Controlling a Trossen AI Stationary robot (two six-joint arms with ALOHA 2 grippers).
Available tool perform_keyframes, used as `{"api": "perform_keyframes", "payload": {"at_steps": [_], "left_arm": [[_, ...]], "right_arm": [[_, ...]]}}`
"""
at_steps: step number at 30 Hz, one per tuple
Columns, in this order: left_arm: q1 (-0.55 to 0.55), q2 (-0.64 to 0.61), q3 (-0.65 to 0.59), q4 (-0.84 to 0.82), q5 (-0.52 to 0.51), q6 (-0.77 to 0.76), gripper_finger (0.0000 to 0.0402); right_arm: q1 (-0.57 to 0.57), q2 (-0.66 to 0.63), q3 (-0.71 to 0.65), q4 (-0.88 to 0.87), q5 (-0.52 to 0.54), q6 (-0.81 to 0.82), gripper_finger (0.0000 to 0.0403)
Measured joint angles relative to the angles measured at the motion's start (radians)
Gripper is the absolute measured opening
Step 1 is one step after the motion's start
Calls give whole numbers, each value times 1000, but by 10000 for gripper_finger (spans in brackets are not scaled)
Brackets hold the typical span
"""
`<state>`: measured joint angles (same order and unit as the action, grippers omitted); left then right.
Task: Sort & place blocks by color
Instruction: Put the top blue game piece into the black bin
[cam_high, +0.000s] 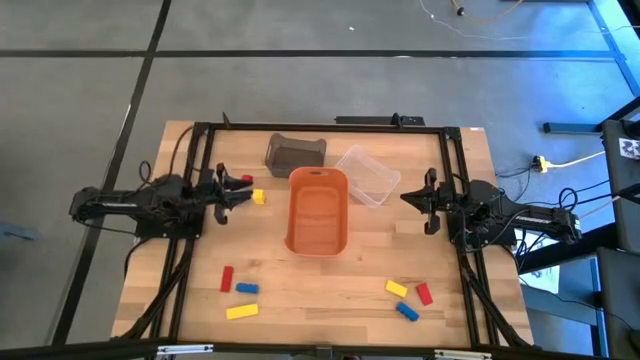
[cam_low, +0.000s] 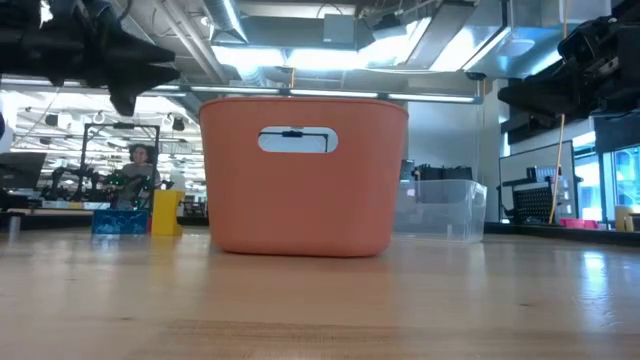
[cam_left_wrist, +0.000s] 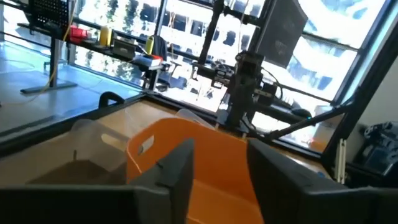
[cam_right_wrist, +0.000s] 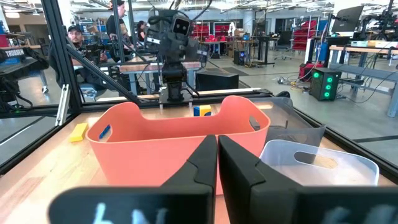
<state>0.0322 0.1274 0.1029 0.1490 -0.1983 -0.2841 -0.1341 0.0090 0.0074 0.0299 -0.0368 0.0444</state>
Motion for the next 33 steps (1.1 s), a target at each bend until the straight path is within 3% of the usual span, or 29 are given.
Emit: {"api": "perform_keyframes", "payload": {"at_steps": [4, 6, 12, 16, 21, 25, 33], "left_arm": [[0, 146, 103, -18, -22, 56, 193], [0, 237, 185, -110, -63, 74, 204], [8, 484, 523, -732, -240, -41, 209], [28, 635, 651, -1058, -242, -162, 209], [48, 733, 613, -1184, -140, -238, 209], [70, 777, 513, -1103, -63, -261, 207], [145, 816, 433, -1018, -60, -289, 206]], "right_arm": [[0, 0, 0, 0, 0, 0, 18], [0, 0, 0, 0, 0, 0, 18], [0, 0, 0, 0, 0, 0, 18], [0, 0, 0, -1, 0, 0, 18], [0, 0, 0, -2, 0, 0, 18], [0, 0, 0, -2, 0, 0, 18], [0, 0, 0, -2, 1, 0, 18]]}}
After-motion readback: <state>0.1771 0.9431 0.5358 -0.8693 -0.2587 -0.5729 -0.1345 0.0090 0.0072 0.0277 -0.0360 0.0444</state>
